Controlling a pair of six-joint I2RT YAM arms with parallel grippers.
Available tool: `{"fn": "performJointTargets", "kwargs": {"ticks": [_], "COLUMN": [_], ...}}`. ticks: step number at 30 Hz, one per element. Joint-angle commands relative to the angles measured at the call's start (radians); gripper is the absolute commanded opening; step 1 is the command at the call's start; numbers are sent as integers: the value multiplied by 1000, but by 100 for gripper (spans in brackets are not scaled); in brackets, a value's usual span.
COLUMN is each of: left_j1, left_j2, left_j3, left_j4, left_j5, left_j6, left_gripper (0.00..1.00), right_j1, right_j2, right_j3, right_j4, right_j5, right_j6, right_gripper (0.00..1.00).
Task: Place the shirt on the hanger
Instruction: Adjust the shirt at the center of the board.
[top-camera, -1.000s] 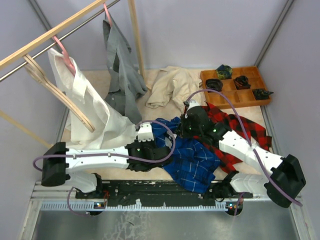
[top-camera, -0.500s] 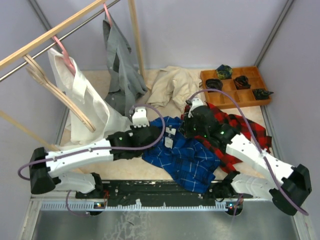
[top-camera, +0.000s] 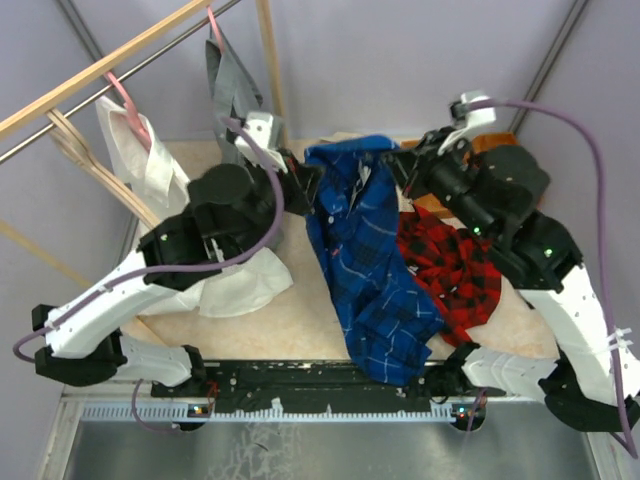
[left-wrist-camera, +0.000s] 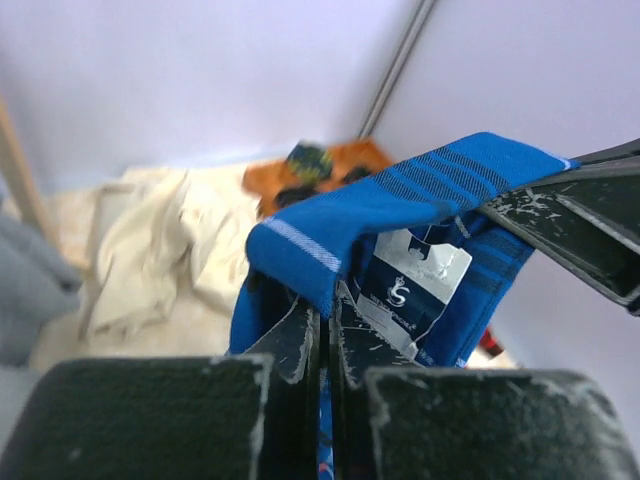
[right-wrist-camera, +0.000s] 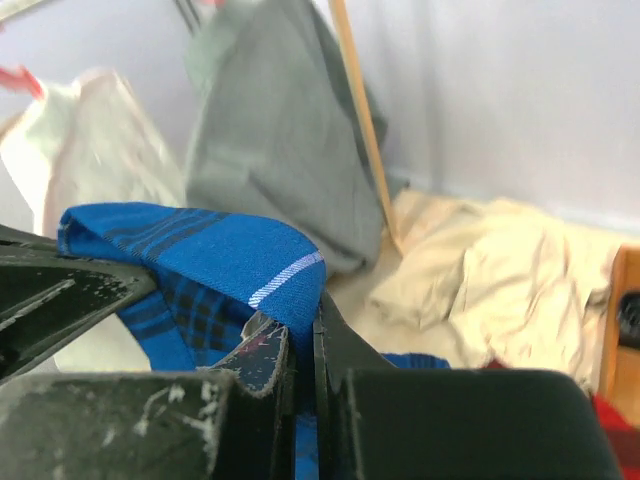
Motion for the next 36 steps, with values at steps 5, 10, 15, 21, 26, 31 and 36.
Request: {"fn": "performJointTargets", "kwargs": {"ticks": [5,10,15,21,26,31,36], "left_j1": [-21,-66,-100,-112,-112,-111,-110], "left_j2": [140,236,224,218,82,-108,-168], "left_j3": [398,644,644,663,326,-163,-439], "left_j4": [47,78,202,248,210,195,126], "left_j5": [82,46,8,-27,-77,-68,-2], "left_j6": [247,375,468,556,453,175,-45], "left_gripper": [0,0,0,0,0,0,0], "right_j1": [-6,-6,-6,-6,-6,-6,-6], "right_j2": [141,280,346,326,171,-81,-191], "right_j3": [401,691,846,832,475,-74,-368], "right_j4": [72,79,111,134,93,134,82], "right_j5": [67,81,67,65,41,105,102], "right_j6": [-108,-180,-220,-237,-188,-60,52], "right_gripper": [0,0,0,0,0,0,0]}}
